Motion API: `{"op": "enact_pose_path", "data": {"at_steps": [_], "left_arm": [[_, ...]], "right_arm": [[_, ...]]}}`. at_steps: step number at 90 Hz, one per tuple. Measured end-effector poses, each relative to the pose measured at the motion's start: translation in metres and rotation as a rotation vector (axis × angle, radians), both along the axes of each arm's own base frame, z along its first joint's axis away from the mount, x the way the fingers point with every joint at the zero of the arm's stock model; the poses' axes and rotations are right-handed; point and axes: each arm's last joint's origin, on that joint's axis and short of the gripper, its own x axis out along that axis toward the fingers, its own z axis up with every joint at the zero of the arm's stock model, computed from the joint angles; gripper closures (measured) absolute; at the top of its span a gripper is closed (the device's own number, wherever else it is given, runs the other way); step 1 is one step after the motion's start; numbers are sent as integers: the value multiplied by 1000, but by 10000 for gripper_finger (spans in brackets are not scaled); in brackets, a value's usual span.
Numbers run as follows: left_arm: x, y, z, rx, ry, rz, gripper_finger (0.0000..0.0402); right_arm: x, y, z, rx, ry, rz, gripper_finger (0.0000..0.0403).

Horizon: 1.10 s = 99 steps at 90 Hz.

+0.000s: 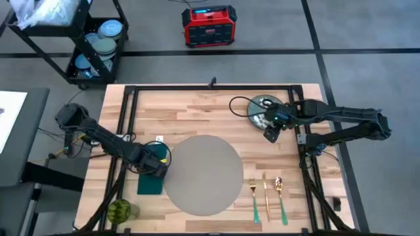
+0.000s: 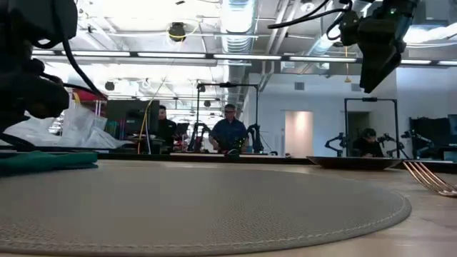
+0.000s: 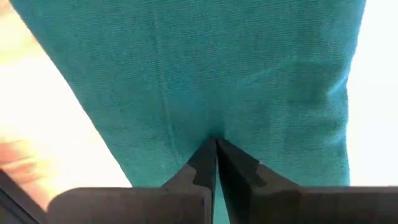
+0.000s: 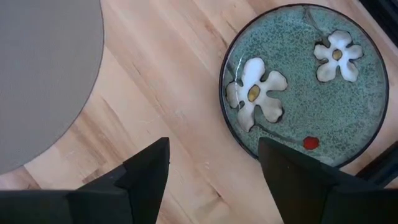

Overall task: Set table place
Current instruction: Move the green table napkin beside the gray table placemat, then put the green fork on top of the blue table napkin

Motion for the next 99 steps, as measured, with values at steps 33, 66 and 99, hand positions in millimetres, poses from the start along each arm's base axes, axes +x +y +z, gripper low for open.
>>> {"op": "enact_pose_path", "data": {"at_steps": [33,66,99], "left_arm": [[13,-3,63,35,-202,-37,402],[-3,28,169,692,-710,-63,402],[-38,50,182,793,-676,-182,402]], "right_arm": [[12,5,4,11,-155,-69,168],[-2,109,-68,206,-259,-279,184],[48,211,-68,397,-303,-354,251]]}}
